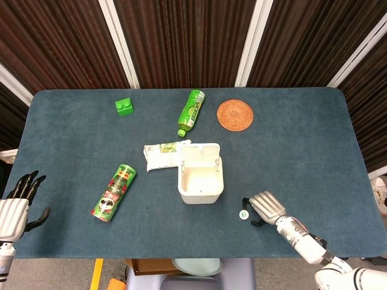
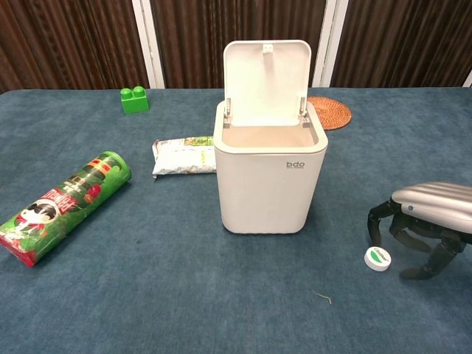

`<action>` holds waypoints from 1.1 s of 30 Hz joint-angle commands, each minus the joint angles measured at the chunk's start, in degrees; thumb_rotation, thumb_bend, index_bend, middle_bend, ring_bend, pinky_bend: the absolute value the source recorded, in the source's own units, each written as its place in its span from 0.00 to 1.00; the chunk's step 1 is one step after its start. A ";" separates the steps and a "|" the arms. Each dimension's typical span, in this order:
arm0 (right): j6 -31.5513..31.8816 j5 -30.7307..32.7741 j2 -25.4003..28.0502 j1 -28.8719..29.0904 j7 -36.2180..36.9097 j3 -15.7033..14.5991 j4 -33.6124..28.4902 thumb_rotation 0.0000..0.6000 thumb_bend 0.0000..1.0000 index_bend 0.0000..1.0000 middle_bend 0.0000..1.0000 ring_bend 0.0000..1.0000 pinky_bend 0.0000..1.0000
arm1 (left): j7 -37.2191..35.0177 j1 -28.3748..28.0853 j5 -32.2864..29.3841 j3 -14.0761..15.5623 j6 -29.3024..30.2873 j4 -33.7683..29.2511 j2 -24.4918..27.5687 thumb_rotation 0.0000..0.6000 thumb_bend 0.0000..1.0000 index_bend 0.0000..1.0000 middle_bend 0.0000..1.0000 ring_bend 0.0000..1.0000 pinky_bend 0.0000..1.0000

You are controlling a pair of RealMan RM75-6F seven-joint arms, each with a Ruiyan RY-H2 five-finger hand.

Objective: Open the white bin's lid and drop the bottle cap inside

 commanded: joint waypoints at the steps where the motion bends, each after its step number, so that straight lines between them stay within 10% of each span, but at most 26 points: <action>1: -0.11 -0.08 -0.36 0.18 0.41 0.11 0.29 1.00 0.28 0.56 0.92 0.96 0.91 | 0.08 -0.03 0.00 0.01 -0.05 -0.01 -0.02 1.00 0.37 0.11 0.03 0.03 0.32; 23: 3.89 -1.97 -0.65 -0.60 1.88 0.30 0.82 1.00 0.28 0.77 0.93 0.98 0.93 | -0.16 -0.05 0.02 0.00 -0.12 0.02 0.06 1.00 0.37 0.11 0.03 0.03 0.32; 33: 15.99 -6.90 10.46 -3.20 0.76 2.99 -14.11 1.00 0.28 0.76 0.93 0.98 0.93 | 0.40 -0.13 -0.07 0.13 -0.49 -0.19 -0.02 1.00 0.37 0.11 0.03 0.03 0.32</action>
